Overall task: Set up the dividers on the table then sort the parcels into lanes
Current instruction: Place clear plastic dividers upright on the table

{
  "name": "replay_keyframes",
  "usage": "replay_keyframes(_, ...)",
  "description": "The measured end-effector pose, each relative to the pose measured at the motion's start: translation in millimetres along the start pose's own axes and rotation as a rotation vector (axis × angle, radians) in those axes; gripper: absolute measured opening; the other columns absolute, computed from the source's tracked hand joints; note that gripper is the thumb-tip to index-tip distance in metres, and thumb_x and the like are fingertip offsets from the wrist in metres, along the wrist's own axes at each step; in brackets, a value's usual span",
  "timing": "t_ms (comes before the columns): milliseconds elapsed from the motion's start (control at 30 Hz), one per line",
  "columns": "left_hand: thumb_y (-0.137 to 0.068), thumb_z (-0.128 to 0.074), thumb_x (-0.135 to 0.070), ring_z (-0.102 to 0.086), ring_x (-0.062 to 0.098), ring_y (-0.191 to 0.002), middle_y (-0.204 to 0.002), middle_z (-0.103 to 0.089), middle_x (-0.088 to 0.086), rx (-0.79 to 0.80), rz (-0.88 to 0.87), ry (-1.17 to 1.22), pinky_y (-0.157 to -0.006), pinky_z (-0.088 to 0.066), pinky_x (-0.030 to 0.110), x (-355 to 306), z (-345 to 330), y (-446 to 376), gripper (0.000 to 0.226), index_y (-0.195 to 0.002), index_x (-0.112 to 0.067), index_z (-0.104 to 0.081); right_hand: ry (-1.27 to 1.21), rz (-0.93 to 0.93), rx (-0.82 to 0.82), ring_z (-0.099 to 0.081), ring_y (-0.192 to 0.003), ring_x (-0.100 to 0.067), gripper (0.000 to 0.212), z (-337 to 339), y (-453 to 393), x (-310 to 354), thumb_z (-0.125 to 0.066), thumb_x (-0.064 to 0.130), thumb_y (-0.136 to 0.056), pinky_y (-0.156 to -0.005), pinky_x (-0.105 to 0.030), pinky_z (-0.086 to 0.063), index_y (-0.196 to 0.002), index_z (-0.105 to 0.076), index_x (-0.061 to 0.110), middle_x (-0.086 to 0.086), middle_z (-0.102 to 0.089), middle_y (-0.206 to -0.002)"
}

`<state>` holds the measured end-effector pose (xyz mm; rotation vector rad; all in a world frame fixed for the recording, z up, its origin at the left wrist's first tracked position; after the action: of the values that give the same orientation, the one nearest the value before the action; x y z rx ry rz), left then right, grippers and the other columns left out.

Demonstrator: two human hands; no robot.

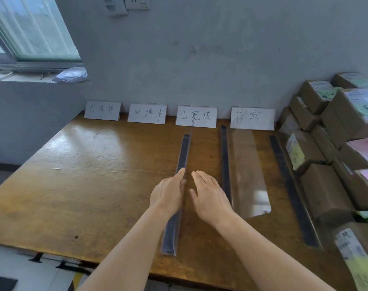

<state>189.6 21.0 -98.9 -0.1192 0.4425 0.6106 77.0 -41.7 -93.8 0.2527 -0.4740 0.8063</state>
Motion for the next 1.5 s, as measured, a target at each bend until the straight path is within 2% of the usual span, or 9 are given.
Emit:
replay_keyframes(300,-0.104,-0.032,-0.031,-0.053,0.021,-0.121,-0.134,-0.056,0.002,-0.016,0.020,-0.028,-0.093,-0.044,0.034,-3,-4,-2,0.045,-0.149,-0.031,-0.030,-0.039,0.012,0.054,-0.019,-0.145,-0.017,0.050,-5,-4,-4,-0.033,0.026,-0.103,-0.116,-0.031,-0.018,-0.151,-0.023,0.018,0.001,-0.026,-0.156)
replay_keyframes(400,-0.103,-0.036,-0.026,-0.028,0.020,-0.142,-0.151,-0.038,0.000,-0.037,-0.014,-0.120,-0.114,-0.026,0.036,-15,-3,-2,0.048,-0.151,-0.024,-0.026,-0.009,-0.019,0.024,-0.018,-0.145,-0.017,0.051,-3,-4,-14,-0.036,0.021,-0.102,-0.118,-0.033,-0.017,-0.151,-0.022,0.019,0.001,-0.024,-0.157)
replay_keyframes(533,-0.103,-0.037,-0.023,0.001,0.015,-0.148,-0.161,-0.011,-0.003,-0.069,-0.176,-0.210,-0.118,-0.002,0.035,-50,-9,1,0.055,-0.153,-0.021,-0.014,-0.046,-0.205,-0.068,-0.018,-0.145,-0.020,0.053,7,0,-44,-0.042,0.020,-0.101,-0.117,-0.037,-0.020,-0.151,-0.024,0.021,0.000,-0.024,-0.157)
replay_keyframes(667,-0.102,-0.039,-0.022,-0.021,0.020,-0.144,-0.156,-0.027,0.002,0.087,-0.282,-0.163,-0.117,-0.019,0.036,-94,-42,6,0.051,-0.151,-0.019,-0.024,0.002,-0.413,-0.052,-0.020,-0.144,-0.024,0.063,14,11,-85,-0.051,0.021,-0.096,-0.117,-0.039,-0.023,-0.151,-0.021,0.020,-0.003,-0.023,-0.157)
replay_keyframes(800,-0.100,-0.046,-0.027,-0.051,0.027,-0.121,-0.140,-0.047,0.009,0.380,-0.040,-0.024,-0.096,-0.047,0.040,-113,-85,6,0.061,-0.153,-0.018,-0.017,0.027,-0.590,-0.010,-0.018,-0.145,-0.025,0.078,16,26,-113,-0.061,0.015,-0.089,-0.116,-0.043,-0.025,-0.152,-0.017,0.025,-0.002,-0.018,-0.158)
replay_keyframes(900,-0.095,-0.050,-0.014,-0.060,0.027,-0.105,-0.125,-0.058,0.010,0.412,0.097,0.013,-0.087,-0.053,0.042,-113,-101,10,0.077,-0.154,-0.025,-0.001,0.029,-0.656,0.011,-0.015,-0.145,-0.027,0.077,15,34,-128,-0.058,0.014,-0.091,-0.116,-0.044,-0.023,-0.153,-0.013,0.027,-0.003,-0.013,-0.159)
replay_keyframes(1100,-0.096,-0.045,-0.012,-0.060,0.027,-0.107,-0.129,-0.057,0.009,0.347,0.205,0.091,-0.088,-0.052,0.038,-105,-100,9,0.077,-0.154,-0.026,0.004,-0.029,-0.712,-0.070,-0.031,-0.138,-0.030,0.079,18,37,-134,-0.057,0.019,-0.093,-0.105,-0.042,-0.039,-0.153,-0.006,0.022,-0.006,-0.013,-0.158)
replay_keyframes(1233,-0.093,-0.053,-0.005,-0.047,0.030,-0.127,-0.144,-0.041,0.012,0.337,0.194,-0.037,-0.100,-0.045,0.040,-105,-99,12,0.073,-0.152,-0.015,-0.013,-0.131,-0.634,-0.131,-0.043,-0.132,-0.029,0.068,30,32,-126,-0.054,0.021,-0.096,-0.099,-0.038,-0.045,-0.152,-0.016,0.021,-0.009,-0.026,-0.155)
replay_keyframes(1500,-0.095,-0.055,-0.015,-0.038,0.022,-0.128,-0.141,-0.036,0.006,0.231,-0.173,-0.389,-0.109,-0.034,0.032,-78,-93,17,0.050,-0.142,-0.012,-0.038,-0.127,-0.403,-0.185,-0.041,-0.134,-0.030,0.061,43,28,-93,-0.044,0.014,-0.099,-0.102,-0.038,-0.042,-0.151,-0.015,0.027,-0.011,-0.023,-0.157)
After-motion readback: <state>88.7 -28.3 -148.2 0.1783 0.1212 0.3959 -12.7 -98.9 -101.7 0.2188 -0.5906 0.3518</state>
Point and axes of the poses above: each hand's wrist, its own y-axis away from the middle knuckle, its own z-axis out of the back of the hand, x = y × z, the point moved 1 cm from there along -y, towards the middle knuckle
